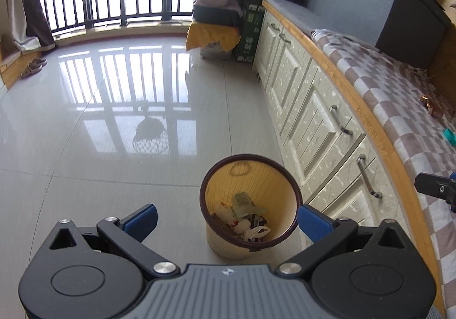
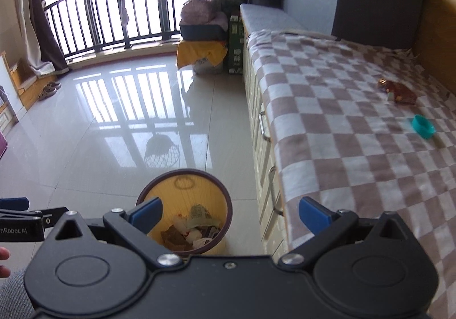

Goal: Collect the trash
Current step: 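Move both open tools back toward the red snack packet and teal cap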

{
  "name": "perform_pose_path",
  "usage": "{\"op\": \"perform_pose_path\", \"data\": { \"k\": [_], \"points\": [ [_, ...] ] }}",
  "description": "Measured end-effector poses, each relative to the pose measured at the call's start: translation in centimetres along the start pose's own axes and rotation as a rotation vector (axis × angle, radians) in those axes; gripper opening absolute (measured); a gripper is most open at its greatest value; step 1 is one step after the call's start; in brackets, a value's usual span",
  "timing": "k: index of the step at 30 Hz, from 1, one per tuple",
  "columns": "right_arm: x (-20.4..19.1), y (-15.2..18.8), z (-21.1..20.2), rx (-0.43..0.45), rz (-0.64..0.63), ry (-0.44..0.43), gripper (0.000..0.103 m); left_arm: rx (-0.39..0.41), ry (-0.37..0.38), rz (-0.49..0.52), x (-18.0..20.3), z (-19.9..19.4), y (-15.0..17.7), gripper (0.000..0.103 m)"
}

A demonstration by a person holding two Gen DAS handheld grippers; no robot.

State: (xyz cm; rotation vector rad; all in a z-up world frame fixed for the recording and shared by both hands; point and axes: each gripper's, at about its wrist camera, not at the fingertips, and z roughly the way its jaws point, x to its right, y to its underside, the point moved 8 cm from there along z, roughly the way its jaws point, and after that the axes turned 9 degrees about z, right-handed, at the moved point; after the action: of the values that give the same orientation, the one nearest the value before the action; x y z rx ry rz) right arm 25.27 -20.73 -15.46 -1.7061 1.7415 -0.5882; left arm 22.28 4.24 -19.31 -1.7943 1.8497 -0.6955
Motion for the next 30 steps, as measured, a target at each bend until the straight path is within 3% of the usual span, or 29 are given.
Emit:
{"op": "perform_pose_path", "data": {
  "k": [14,22,30],
  "points": [
    [5.7,-1.5,-5.0,0.147,0.078,0.051,0.103,0.134,0.061,0.093,6.7,-3.0,-3.6,0.103],
    [11.7,-2.4,-6.6,0.223,0.137,0.118,0.103,0.241,0.128,0.159,13.3,-3.5,-7.2,0.103],
    [19.2,-3.9,-6.7,0.296,0.191,0.253,0.103,0.359,0.217,0.189,21.0,-2.2,-11.7,0.103]
  ]
}}
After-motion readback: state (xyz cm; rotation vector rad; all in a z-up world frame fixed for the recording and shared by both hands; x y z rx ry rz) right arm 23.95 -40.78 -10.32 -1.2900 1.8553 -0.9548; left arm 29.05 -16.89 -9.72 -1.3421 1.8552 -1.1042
